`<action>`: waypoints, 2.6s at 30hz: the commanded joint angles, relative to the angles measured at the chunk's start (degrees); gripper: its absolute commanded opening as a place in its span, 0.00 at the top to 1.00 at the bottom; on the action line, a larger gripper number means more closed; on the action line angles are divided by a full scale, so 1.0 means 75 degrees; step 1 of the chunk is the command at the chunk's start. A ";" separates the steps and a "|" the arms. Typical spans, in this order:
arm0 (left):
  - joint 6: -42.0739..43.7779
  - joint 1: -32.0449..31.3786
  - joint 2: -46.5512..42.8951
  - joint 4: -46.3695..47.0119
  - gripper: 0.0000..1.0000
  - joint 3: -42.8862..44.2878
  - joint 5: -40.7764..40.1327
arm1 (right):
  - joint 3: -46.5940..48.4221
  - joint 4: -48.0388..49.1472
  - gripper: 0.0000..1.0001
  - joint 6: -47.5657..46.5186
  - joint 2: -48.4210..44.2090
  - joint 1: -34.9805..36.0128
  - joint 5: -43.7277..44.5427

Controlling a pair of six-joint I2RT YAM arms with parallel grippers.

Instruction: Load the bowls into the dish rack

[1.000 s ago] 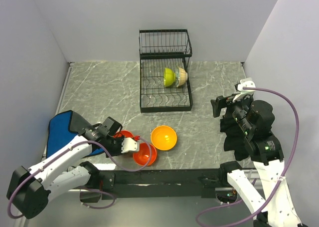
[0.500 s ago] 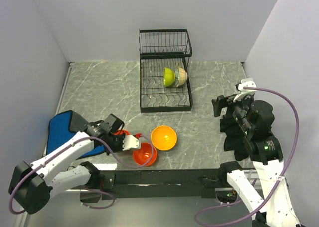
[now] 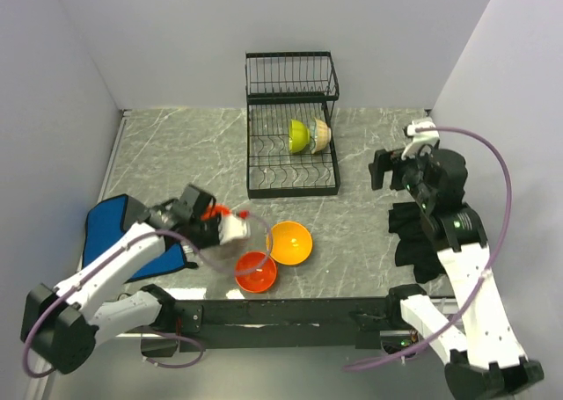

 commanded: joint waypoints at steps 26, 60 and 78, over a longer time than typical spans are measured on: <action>-1.2157 0.2196 0.6764 1.2396 0.98 0.4278 0.6252 | 0.1312 0.0939 0.00 -0.0363 0.2539 -0.0532 0.0730; -1.3255 0.2137 0.9742 1.4357 0.99 0.5533 0.5068 | 0.2038 0.0353 0.00 -0.0409 0.3347 -0.0555 0.0742; -1.2656 0.2395 1.0656 1.3654 0.99 0.6411 0.6263 | 0.2179 0.0248 0.00 -0.0374 0.3769 -0.0508 0.0695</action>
